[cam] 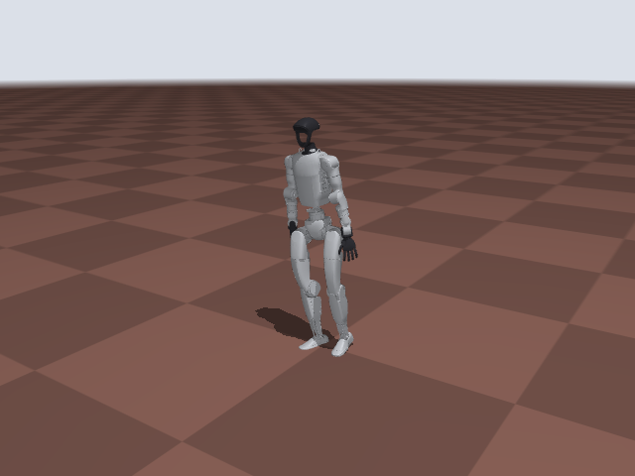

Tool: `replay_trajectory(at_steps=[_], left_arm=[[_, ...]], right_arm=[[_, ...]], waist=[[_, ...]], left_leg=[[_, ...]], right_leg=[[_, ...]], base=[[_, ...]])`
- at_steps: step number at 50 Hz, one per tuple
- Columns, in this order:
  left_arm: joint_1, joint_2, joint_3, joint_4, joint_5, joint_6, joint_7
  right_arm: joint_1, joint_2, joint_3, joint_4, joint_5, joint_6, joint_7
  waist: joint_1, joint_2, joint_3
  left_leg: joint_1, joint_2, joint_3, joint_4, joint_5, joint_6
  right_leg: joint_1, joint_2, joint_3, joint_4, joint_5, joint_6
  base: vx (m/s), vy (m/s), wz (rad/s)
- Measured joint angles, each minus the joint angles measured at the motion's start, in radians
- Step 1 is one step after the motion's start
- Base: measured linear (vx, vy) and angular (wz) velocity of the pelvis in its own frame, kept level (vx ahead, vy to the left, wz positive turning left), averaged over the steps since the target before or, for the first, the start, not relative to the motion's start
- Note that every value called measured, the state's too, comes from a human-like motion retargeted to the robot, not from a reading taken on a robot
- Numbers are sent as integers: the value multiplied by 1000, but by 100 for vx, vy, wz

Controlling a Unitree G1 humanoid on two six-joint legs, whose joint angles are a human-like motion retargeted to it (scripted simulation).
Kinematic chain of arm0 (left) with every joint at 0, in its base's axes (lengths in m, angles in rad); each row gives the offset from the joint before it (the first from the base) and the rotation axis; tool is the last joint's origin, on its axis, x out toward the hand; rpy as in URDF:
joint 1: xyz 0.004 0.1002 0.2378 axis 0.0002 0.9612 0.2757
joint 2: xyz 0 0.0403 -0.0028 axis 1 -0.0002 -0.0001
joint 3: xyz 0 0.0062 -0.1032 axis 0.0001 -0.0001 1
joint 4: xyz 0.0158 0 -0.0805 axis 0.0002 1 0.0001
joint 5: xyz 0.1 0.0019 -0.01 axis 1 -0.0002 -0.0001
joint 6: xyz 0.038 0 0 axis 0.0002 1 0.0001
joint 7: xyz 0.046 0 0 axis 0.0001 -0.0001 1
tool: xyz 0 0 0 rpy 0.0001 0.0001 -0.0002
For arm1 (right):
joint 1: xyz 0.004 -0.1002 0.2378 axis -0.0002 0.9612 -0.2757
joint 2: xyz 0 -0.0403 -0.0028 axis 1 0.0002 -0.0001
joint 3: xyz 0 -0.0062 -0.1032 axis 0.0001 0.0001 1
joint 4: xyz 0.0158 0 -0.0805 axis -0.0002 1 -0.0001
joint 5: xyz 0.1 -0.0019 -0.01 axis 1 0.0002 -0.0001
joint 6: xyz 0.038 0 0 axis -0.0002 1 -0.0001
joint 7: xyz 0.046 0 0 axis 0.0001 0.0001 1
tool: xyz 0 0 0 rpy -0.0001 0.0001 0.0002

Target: Upper body actions

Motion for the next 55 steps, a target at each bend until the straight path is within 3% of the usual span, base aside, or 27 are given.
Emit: replay_trajectory(at_steps=[3, 7, 11, 22, 25, 30, 32, 35, 38, 40, 43, 48, 55], left_arm=[[8, 7, 8, 9, -4, -4, 11], [35, 9, 32, 19, -7, -14, 35], [67, 14, 51, 29, -16, -17, 31], [135, 25, 93, 50, -29, -32, 35], [158, 28, 91, 44, -22, -40, 46], [144, 44, 96, 44, 3, -18, 28], [131, 44, 92, 45, -6, -14, 21], [74, 49, 77, 50, -36, -7, -2], [10, 39, 48, 35, -73, -4, -19], [-25, 23, 30, 14, -102, -15, -18], [-78, 9, 7, -33, -131, -41, -32], [-175, 12, -28, -95, -131, -58, -61], [-269, 37, -60, -144, -158, -79, -92]], right_arm=[[-13, -5, 4, 8, -11, 1, 4], [-26, -16, 9, 14, -37, 14, 3], [-34, -26, 1, 10, -51, 20, -1], [-65, -43, 11, -28, -39, 26, 13], [-57, -38, 23, -50, -44, 19, 14], [-29, -30, 28, -98, -52, 13, 19], [-15, -29, 31, -98, -46, 12, 22], [-13, -26, 29, -87, -28, 23, 39], [-9, -32, 19, -84, -29, 15, 55], [-6, -40, 22, -91, -41, 9, 61], [-14, -42, 32, -104, -48, 27, 48], [-24, -20, 17, -118, -14, 25, 34], [-23, -14, 28, -123, 37, -28, 8]], waist=[[8, -18, 3], [24, -29, 2], [53, -11, 21], [91, 7, 107], [86, -10, 111], [80, -36, 87], [85, -50, 73], [102, -65, 69], [111, -55, 70], [113, -35, 67], [100, -3, 67], [110, 21, 77], [74, 2, 92]], left_leg=[[-84, -28, -17, 126, 73, 6], [-151, -56, 3, 189, 73, 27], [-163, -94, -48, 63, 64, 13], [-162, -88, 21, -291, 69, 78], [-138, -91, 27, -310, 65, 102], [-117, -102, -3, -302, 166, 176], [-107, -112, -26, -296, 149, 193], [-96, -123, -58, -279, 109, 193], [-53, -101, -30, -283, 71, 194], [-28, -76, -17, -281, 45, 192], [-1, -45, -31, -268, 8, 188], [65, 1, 9, -273, -22, 173], [127, -13, 28, -267, -55, 156]], right_leg=[[-6, -21, 8, 7, -12, -3], [-11, -29, 19, 15, -24, -5], [7, 7, 31, 12, -35, -10], [118, 90, 40, 4, -88, -26], [149, 90, 41, 4, -106, -21], [168, 84, 32, 32, -142, 7], [172, 70, 30, 57, -139, 21], [169, 44, 24, 115, -61, 57], [154, 27, 3, 204, 92, 89], [127, 20, -13, 294, 197, 95], [64, 2, -64, 480, 270, 78], [-33, -35, -85, 641, 140, 17], [-135, -102, -35, 426, 84, 119]], base=[[-1, -2, -1], [6, -2, -11], [14, -3, -25], [26, -2, -13], [43, -3, 1], [50, -1, 0], [54, 2, -8], [54, 7, -11], [45, 7, 2], [52, 12, -11], [49, 11, -11], [37, 2, -26], [28, 1, -5]])
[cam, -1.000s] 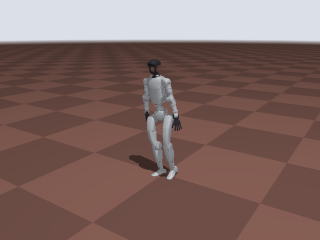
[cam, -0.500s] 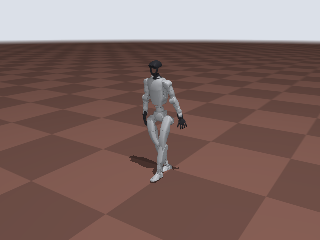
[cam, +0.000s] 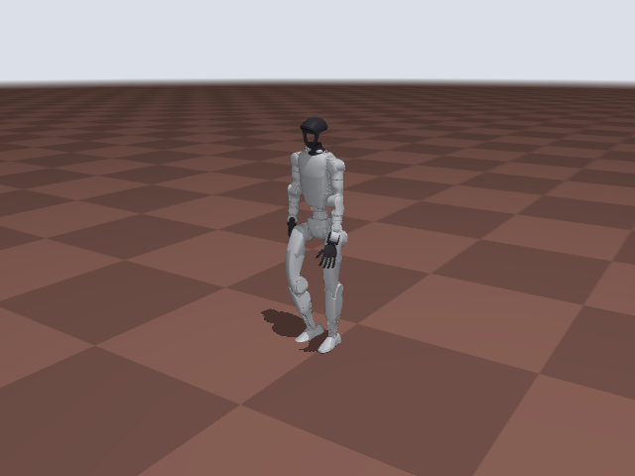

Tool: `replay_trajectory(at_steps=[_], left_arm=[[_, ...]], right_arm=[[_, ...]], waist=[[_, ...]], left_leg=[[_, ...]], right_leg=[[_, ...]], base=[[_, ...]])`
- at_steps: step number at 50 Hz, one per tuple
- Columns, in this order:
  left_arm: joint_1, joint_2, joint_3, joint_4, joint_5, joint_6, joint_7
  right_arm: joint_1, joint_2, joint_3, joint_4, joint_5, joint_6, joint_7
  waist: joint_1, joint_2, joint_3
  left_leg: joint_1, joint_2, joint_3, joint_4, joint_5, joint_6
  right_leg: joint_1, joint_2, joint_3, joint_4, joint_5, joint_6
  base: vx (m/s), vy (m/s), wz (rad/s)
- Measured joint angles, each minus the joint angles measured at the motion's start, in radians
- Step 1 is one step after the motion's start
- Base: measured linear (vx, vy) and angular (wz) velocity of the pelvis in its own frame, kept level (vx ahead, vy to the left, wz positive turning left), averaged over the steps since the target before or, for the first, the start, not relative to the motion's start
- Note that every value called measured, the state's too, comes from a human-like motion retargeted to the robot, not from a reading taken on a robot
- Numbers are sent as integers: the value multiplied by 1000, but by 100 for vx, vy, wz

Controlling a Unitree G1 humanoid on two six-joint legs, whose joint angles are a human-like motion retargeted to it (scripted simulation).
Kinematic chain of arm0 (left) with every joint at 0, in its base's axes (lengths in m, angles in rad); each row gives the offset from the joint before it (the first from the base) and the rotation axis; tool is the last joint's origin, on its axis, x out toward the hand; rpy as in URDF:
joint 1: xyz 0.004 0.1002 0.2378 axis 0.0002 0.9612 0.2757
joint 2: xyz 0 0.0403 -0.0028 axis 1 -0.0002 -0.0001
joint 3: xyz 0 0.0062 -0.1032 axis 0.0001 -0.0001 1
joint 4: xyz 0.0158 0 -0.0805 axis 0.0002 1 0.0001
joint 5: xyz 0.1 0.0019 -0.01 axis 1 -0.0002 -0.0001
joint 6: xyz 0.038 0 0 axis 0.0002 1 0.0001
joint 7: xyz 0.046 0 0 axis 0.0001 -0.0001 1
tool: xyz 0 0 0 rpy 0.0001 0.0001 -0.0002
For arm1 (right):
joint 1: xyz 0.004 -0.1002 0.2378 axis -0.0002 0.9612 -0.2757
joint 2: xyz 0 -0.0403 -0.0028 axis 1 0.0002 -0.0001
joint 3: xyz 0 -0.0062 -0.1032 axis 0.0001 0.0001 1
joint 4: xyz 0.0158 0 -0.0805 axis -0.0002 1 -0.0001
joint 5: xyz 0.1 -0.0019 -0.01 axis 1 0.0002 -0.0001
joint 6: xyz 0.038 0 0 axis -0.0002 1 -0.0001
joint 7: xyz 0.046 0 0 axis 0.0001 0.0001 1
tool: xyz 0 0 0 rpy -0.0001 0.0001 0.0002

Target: Upper body actions

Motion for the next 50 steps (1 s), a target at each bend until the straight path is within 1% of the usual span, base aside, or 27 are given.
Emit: replay_trajectory(at_steps=[3, 5, 8, 10, 13, 15, 18, 20, 23, 26, 28, 30, 32, 33, 35, 37, 38, 39, 40, 41, 42, 43, 44, 45, 46, 48, 50], left_arm=[[-21, 21, -7, -8, 9, 1, -41], [-27, 33, -8, -5, 23, 9, -51], [-22, 35, -7, 11, 35, 21, -42], [-13, 33, -6, 25, 38, 25, -42], [13, 23, -7, 47, 54, 37, -59], [33, 17, -8, 57, 75, 44, -72], [74, 11, -2, 75, 127, 60, -83], [97, 5, 17, 84, 159, 79, -80], [138, -10, 49, 99, 152, 87, -49], [165, -8, 64, 120, 103, 64, -33], [165, 4, 64, 133, 68, 57, -40], [158, 11, 78, 128, 53, 58, -51], [156, 12, 97, 106, 44, 44, -59], [155, 15, 99, 93, 34, 29, -64], [149, 28, 87, 63, 17, -3, -72], [136, 49, 67, 20, 16, -19, -67], [131, 61, 56, -3, 21, -23, -59], [126, 73, 41, -27, 26, -25, -48], [122, 85, 26, -52, 32, -27, -35], [112, 99, 7, -82, 33, -25, -25], [103, 113, -11, -112, 34, -22, -18], [96, 126, -26, -145, 34, -17, -14], [81, 135, -37, -182, 38, -10, -19], [63, 141, -47, -222, 43, -3, -27], [48, 144, -42, -267, 55, -1, -40], [22, 145, -29, -356, 58, -4, -45], [-9, 143, -37, -438, 17, -27, -5]], right_arm=[[1, -5, 2, 7, -5, 1, -17], [6, -14, 2, 10, -22, -5, -17], [17, -38, -4, 15, -70, -10, -12], [22, -58, -9, 22, -102, -8, -15], [29, -89, -23, 49, -127, -6, -43], [33, -105, -38, 68, -132, -1, -64], [34, -124, -67, 100, -114, 16, -68], [13, -136, -80, 117, -89, 29, -49], [-46, -157, -76, 125, -49, 34, -26], [-124, -171, -59, 104, -35, 29, -33], [-197, -175, -41, 69, -40, 23, -46], [-292, -181, -11, 35, -49, 18, -59], [-402, -193, 32, 8, -67, 18, -72], [-456, -195, 57, -5, -78, 19, -84], [-558, -193, 105, -29, -101, 22, -116], [-644, -200, 147, -61, -114, 13, -148], [-687, -206, 171, -71, -114, 5, -163], [-727, -213, 197, -79, -109, -4, -178], [-765, -221, 223, -86, -104, -13, -192], [-806, -230, 247, -91, -95, -17, -204], [-843, -239, 267, -96, -89, -20, -217], [-872, -248, 283, -104, -85, -19, -229], [-898, -261, 285, -111, -83, -14, -241], [-922, -278, 281, -119, -81, -7, -254], [-935, -291, 271, -125, -70, -1, -268], [-954, -311, 253, -123, -30, -2, -302], [-965, -333, 242, -103, 34, -23, -335]], waist=[[-14, -23, 13], [-19, -37, 26], [-54, -32, 55], [-63, -17, 72], [-56, 3, 80], [-50, 7, 79], [-45, 31, 89], [-16, 45, 108], [-11, 65, 132], [-36, 66, 158], [-64, 56, 193], [-87, 50, 242], [-102, 53, 293], [-104, 56, 319], [-98, 73, 373], [-82, 97, 436], [-74, 112, 456], [-66, 119, 462], [-57, 121, 462], [-71, 132, 462], [-80, 140, 462], [-78, 142, 462], [-74, 140, 462], [-68, 137, 462], [-70, 157, 462], [-66, 205, 462], [-51, 257, 462]], left_leg=[[30, -26, 11, -4, -16, -5], [51, -43, 9, -6, -26, -10], [78, -50, -27, 0, -37, -17], [92, -40, -41, 3, -46, -26], [97, -30, -50, 14, -65, -37], [95, -33, -57, 27, -79, -44], [83, -23, -98, 69, -93, -67], [68, -14, -97, 102, -92, -88], [6, 5, -94, 185, -39, -148], [-105, -17, -132, 329, 58, -211], [-202, -44, -155, 459, 118, -245], [-286, -56, -142, 552, 138, -251], [-358, -23, -66, 581, 88, -234], [-391, 0, -25, 568, 68, -218], [-445, 15, 0, 496, 35, -192], [-487, 22, 0, 390, 43, -170], [-518, 23, -7, 332, 81, -155], [-556, 14, -12, 285, 110, -106], [-599, -1, -16, 245, 135, -40], [-636, -34, -45, 279, 61, -40], [-678, -41, -36, 312, 11, -44], [-728, 4, 46, 343, 10, -52], [-792, -41, 2, 364, 16, -57], [-861, -131, -105, 380, 25, -61], [-907, -128, -64, 401, 21, -56], [-992, -108, 50, 444, 17, -21], [-1074, -183, 52, 480, 10, 24]], right_leg=[[-35, -44, 16, -144, -4, 41], [-65, -65, 45, -238, 19, 58], [-97, -78, 67, -358, 146, 49], [-109, -81, 76, -408, 225, 20], [-106, -96, 23, -425, 276, -6], [-93, -109, -14, -416, 272, 19], [-62, -94, -62, -445, 227, -19], [-56, -87, -60, -448, 207, -27], [-68, -92, -71, -451, 185, -31], [-89, -120, -84, -443, 158, -32], [-107, -144, -97, -438, 147, -34], [-135, -156, -100, -430, 140, -35], [-175, -157, -88, -411, 133, -31], [-197, -153, -78, -400, 128, -28], [-239, -140, -60, -374, 117, -23], [-283, -126, -66, -328, 99, -20], [-325, -120, -66, -292, 87, -22], [-381, -129, -47, -242, 68, -18], [-445, -145, -20, -186, 45, -12], [-514, -178, -24, -118, 20, -10], [-584, -208, -22, -52, -4, -10], [-653, -231, -10, 13, -26, -13], [-721, -259, 9, 69, -48, -14], [-789, -290, 30, 120, -69, -14], [-843, -320, 20, 173, -97, -16], [-946, -376, -8, 278, -144, -27], [-1039, -435, -34, 383, -192, -42]], base=[[31, -7, 13], [30, -9, 21], [21, -6, 61], [26, -10, 42], [31, -16, 33], [36, -25, 42], [19, -15, 60], [16, -26, 13], [7, -21, 26], [-2, -21, 54], [-20, -19, 66], [-24, -15, 37], [-33, -1, -7], [-32, 2, -34], [-27, 0, -47], [-22, -3, -40], [-24, -1, -22], [-21, 1, -11], [-19, 1, 43], [-21, 1, 87], [-23, 1, 112], [-18, 2, 97], [-12, 3, 98], [-13, 0, 142], [-16, -4, 174], [-17, -10, 193], [-13, -11, 197]])
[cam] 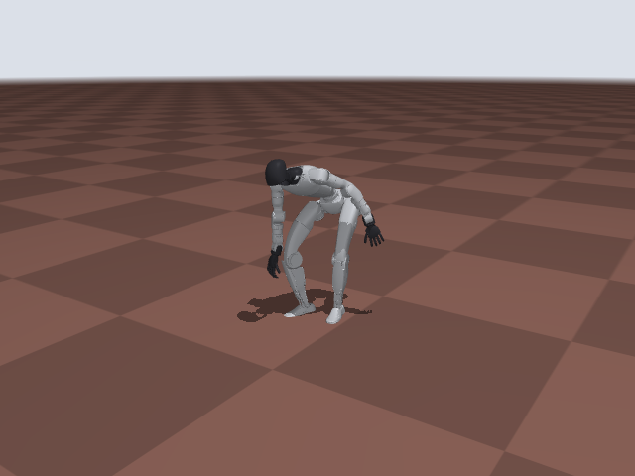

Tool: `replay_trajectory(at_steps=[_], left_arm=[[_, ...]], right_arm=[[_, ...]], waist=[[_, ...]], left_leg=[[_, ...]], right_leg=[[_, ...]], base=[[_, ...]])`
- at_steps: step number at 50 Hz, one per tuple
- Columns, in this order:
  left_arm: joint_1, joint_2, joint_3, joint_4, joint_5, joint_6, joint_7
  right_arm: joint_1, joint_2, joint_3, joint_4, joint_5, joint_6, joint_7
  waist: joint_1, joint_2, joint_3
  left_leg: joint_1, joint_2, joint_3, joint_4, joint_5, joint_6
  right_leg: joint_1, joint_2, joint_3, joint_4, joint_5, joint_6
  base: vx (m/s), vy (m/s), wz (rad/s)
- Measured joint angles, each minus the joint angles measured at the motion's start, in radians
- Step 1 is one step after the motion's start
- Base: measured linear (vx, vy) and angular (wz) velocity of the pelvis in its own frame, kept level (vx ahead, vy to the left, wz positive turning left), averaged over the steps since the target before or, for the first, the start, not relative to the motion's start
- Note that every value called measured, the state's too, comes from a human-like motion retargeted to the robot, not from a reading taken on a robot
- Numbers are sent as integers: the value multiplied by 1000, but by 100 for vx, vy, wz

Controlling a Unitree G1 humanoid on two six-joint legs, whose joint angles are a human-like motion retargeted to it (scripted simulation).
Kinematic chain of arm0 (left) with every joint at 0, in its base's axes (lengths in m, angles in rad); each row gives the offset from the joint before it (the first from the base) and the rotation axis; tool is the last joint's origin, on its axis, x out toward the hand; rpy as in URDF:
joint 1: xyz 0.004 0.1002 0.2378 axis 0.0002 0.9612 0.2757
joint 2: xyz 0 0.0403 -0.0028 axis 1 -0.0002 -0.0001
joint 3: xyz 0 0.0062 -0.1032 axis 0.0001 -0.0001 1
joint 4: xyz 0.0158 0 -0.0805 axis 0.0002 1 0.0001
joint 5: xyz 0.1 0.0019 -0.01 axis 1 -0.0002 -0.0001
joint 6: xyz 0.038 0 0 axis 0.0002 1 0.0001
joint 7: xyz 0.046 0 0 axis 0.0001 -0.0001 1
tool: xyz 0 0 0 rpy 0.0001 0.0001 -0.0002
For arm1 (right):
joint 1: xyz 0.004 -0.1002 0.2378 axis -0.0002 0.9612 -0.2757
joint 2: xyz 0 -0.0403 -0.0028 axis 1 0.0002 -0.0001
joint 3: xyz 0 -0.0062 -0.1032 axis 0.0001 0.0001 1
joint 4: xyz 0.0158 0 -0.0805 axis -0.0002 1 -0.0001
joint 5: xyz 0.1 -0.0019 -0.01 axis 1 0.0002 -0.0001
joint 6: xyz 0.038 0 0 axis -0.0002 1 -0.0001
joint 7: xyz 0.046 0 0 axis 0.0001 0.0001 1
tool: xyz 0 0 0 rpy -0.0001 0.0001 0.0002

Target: Upper body actions

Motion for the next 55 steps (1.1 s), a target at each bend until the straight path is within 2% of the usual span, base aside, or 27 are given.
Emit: replay_trajectory(at_steps=[3, 6, 9, 12, 18, 22, 24, 26, 30, 35, 37, 46, 55], left_arm=[[-57, -24, -9, -97, -66, -19, 75], [-92, -27, -9, -155, -95, -38, 118], [-100, -33, -21, -178, -124, -43, 166], [-98, -39, -34, -179, -166, -52, 171], [-70, -56, -84, -119, -210, -59, 89], [-77, -56, -100, -85, -151, -46, 101], [-87, -55, -103, -75, -112, -30, 130], [-100, -48, -95, -70, -69, -18, 148], [-134, -28, -66, -59, -39, 10, 152], [-156, -29, -31, -20, -105, 31, 125], [-156, -27, -21, -5, -127, 42, 127], [-138, -11, 16, 83, -121, 87, 186], [-96, -35, 45, 180, -99, 84, 151]], right_arm=[[-19, -50, 2, 49, 52, -36, -27], [-33, -73, 17, 103, 3, -2, -58], [-23, -78, 23, 154, -68, 74, -140], [-11, -71, 35, 197, -93, 131, -281], [69, -41, 35, 246, -33, 214, -627], [108, -42, 34, 247, -27, 191, -874], [107, -46, 34, 247, -78, 189, -904], [89, -47, 39, 247, -128, 191, -845], [34, -37, 46, 247, -140, 181, -626], [-3, -1, 53, 245, -207, 263, -103], [0, 19, 58, 235, -226, 258, -25], [112, 116, 72, 95, -327, 173, -17], [305, 170, 86, -209, -341, 22, 65]], waist=[[11, 24, 0], [21, 100, 0], [62, 165, 0], [116, 216, 0], [137, 222, 0], [130, 205, 0], [125, 197, 0], [120, 187, 0], [108, 148, 0], [58, 65, 0], [50, 38, 0], [84, -82, 0], [87, -140, -21]], left_leg=[[-116, -101, -7, 70, -19, -26], [-225, -139, 12, 182, -47, -22], [-325, -158, 13, 330, -97, -28], [-403, -139, 23, 476, -156, -27], [-424, -146, 76, 611, -209, -10], [-424, -153, 88, 632, -219, -7], [-424, -152, 81, 621, -211, -12], [-424, -149, 70, 591, -195, -16], [-390, -139, 51, 474, -146, -21], [-253, -138, 30, 263, -70, -31], [-178, -127, 6, 184, -46, -34], [179, 4, -75, -93, 4, -35], [544, 121, -117, -279, -1, -17]], right_leg=[[-162, -121, 58, 158, -79, -24], [-260, -219, 51, 300, -145, -48], [-298, -263, 22, 412, -206, -84], [-301, -268, -22, 500, -256, -121], [-301, -302, 0, 627, -325, -167], [-301, -310, 10, 645, -332, -175], [-301, -309, 9, 628, -317, -171], [-301, -299, 0, 594, -294, -162], [-301, -260, 2, 489, -233, -134], [-239, -232, 40, 339, -159, -77], [-172, -206, 25, 270, -128, -55], [213, -5, -49, -96, 26, 30], [650, 180, -124, -485, 188, 103]], base=[[-11, -10, 223], [-3, -6, 179], [-3, -8, 63], [4, -5, -18], [6, -3, -8], [9, -3, 2], [10, -2, 3], [8, 0, -2], [7, 2, -13], [9, 3, -21], [11, 1, -76], [17, 2, -126], [28, 9, -76]])
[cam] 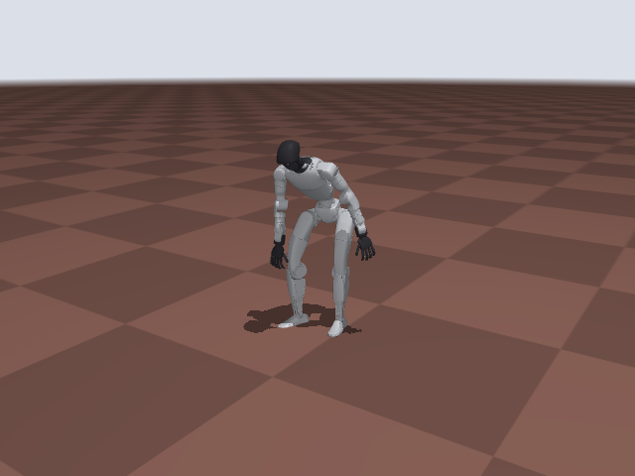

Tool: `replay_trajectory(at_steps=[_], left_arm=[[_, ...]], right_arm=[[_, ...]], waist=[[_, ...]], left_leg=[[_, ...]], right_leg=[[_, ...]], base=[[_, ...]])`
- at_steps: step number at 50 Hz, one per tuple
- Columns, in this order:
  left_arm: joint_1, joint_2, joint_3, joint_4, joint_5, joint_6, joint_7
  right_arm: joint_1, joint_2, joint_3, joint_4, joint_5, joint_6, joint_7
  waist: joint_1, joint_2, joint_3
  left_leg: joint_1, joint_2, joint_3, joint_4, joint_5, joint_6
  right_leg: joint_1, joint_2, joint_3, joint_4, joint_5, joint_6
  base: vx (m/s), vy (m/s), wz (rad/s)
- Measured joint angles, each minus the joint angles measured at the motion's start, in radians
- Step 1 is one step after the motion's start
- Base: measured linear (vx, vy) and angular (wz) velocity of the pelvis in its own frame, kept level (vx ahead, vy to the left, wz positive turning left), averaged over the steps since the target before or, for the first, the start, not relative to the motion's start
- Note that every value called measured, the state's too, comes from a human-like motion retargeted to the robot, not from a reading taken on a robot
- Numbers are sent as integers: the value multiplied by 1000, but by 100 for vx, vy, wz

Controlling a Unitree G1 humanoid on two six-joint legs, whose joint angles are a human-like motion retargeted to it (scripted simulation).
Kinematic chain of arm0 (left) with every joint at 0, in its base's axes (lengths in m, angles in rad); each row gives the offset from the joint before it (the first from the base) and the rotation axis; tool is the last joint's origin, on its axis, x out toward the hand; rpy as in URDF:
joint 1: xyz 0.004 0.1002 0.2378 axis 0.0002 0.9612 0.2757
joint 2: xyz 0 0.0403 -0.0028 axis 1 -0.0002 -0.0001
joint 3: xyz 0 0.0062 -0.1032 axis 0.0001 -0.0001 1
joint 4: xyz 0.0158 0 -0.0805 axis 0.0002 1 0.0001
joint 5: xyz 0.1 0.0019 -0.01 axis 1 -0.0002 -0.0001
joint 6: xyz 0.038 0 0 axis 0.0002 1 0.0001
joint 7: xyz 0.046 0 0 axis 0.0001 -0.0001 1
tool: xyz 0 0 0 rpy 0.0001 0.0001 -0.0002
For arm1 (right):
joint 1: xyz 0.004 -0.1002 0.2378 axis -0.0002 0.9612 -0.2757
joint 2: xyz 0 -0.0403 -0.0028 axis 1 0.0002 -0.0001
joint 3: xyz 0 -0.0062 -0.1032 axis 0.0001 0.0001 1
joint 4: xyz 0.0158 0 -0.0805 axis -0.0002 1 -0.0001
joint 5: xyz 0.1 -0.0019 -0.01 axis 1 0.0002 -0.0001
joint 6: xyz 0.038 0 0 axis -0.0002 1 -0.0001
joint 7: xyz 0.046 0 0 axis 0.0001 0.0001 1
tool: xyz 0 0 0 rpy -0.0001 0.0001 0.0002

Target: Upper body actions

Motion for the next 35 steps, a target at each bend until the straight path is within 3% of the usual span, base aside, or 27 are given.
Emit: replay_trajectory(at_steps=[4, 10, 21, 30, 35], left_arm=[[35, -19, 10, 47, 35, 6, -6], [83, -57, 25, 137, 95, 22, -27], [192, -103, 67, 274, 120, 54, -116], [276, -121, 95, 377, 132, 81, -159], [325, -136, 99, 401, 146, 82, -154]], right_arm=[[118, 9, 15, -175, 71, -91, 96], [301, 29, 36, -426, 215, -145, 162], [579, -17, 12, -911, 354, -211, 243], [792, -135, -71, -1257, 573, -307, 265], [923, -147, -141, -1382, 694, -359, 265]], waist=[[-39, -23, -55], [-82, -63, -167], [-85, -110, -361], [-88, -111, -454], [-97, -106, -481]], left_leg=[[130, 7, -21, -56, -3, 18], [264, 0, -27, -104, -4, 38], [460, 4, 2, -187, -46, 4], [545, 26, 54, -200, -47, 26], [566, 22, 53, -201, -57, 32]], right_leg=[[154, 50, -39, -127, 54, 14], [306, 84, -65, -219, 96, 27], [473, 136, -77, -283, 119, 42], [548, 159, -163, -268, 90, -6], [511, 192, -30, -199, 42, 17]], base=[[37, 9, -5], [32, 13, 2], [29, 5, -21], [18, 4, -23], [10, 3, -14]])
